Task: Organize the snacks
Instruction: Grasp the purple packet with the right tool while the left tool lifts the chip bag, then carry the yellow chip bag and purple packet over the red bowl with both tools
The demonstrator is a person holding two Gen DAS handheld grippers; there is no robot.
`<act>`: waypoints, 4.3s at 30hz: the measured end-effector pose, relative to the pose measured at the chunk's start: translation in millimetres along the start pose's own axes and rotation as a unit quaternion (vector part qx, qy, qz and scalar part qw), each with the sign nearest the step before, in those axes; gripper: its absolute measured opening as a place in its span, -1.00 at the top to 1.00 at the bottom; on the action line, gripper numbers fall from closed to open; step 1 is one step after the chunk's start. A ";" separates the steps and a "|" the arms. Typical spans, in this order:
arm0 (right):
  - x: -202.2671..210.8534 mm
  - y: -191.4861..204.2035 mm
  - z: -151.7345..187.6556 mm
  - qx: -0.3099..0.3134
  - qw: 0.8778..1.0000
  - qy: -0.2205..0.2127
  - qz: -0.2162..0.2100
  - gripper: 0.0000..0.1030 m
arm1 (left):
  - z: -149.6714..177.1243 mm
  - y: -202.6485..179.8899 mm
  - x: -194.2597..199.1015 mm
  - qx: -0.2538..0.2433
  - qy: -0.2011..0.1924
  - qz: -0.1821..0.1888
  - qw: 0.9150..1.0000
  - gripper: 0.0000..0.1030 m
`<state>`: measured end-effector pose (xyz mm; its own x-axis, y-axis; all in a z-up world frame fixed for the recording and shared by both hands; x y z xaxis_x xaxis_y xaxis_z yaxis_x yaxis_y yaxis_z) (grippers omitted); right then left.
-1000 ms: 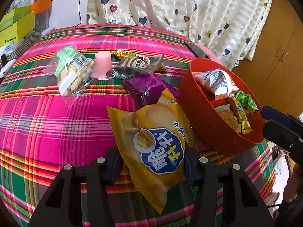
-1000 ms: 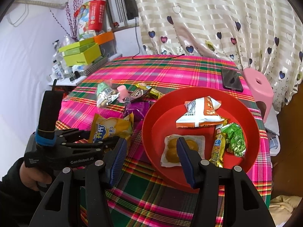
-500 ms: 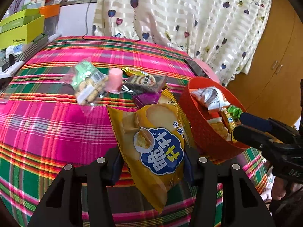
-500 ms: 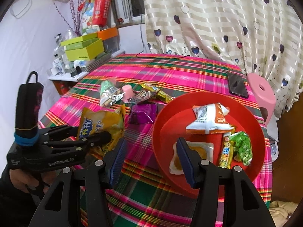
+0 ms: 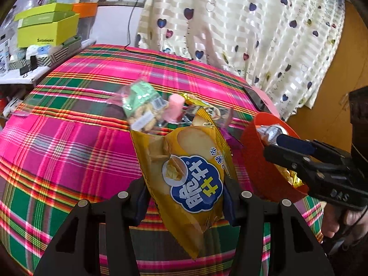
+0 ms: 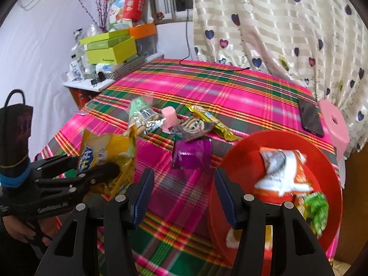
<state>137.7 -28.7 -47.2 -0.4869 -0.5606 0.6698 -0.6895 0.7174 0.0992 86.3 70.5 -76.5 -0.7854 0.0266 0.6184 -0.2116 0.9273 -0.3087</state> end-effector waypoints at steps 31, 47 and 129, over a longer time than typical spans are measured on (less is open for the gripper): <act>-121.6 -5.7 3.8 0.084 0.977 0.190 0.055 0.05 | 1.6 38.2 -0.4 0.038 -0.002 0.014 0.999 -0.02; -59.0 40.8 12.0 0.078 0.992 0.098 0.001 0.12 | -2.2 31.8 15.6 0.030 -0.017 0.009 0.999 -0.02; 76.3 -124.2 46.2 -0.082 0.990 -0.020 0.111 0.10 | -8.1 -168.9 -33.7 -0.130 0.036 0.121 0.984 -0.02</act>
<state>161.3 -179.7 -42.4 -0.6395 -0.3960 0.6590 -0.4685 0.8803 0.0744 153.3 -84.0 -39.4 -0.7497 0.2754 0.6018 0.1390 0.9545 -0.2637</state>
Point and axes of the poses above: each gripper's, at about its wrist camera, not at the fingertips, and x roughly against the way its jaws point, y to its left, z to its underside, the point moved 10 cm from there along -x, roughly the way its jaws point, and after that the axes turned 5 degrees about -y, right-handed, at the moved point
